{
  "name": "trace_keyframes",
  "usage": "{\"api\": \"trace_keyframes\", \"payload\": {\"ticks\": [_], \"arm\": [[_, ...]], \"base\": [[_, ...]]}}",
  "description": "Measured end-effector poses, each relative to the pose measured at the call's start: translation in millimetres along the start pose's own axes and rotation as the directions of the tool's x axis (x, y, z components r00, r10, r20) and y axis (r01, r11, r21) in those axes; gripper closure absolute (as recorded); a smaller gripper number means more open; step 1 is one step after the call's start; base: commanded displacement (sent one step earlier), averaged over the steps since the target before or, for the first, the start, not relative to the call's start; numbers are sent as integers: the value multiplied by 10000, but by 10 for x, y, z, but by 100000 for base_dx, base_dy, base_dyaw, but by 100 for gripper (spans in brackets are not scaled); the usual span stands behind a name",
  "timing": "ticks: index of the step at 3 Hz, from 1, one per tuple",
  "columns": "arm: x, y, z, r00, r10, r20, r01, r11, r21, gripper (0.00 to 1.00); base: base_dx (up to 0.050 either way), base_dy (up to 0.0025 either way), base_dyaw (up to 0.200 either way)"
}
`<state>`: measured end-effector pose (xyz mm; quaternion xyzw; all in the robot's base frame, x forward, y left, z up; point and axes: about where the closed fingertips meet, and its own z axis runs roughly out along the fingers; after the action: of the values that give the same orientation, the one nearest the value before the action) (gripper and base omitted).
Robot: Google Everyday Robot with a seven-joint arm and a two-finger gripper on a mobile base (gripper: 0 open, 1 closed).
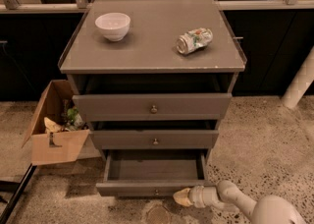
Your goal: Close bottom drawer
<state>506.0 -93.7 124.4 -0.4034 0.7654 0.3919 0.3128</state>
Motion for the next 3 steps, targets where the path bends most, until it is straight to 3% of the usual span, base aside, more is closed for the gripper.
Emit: {"api": "trace_keyframes", "payload": {"ticks": [3], "arm": [[-434, -523, 124, 9979, -376, -527, 425, 9945, 954, 100]], "base": [[0, 0, 0]]}}
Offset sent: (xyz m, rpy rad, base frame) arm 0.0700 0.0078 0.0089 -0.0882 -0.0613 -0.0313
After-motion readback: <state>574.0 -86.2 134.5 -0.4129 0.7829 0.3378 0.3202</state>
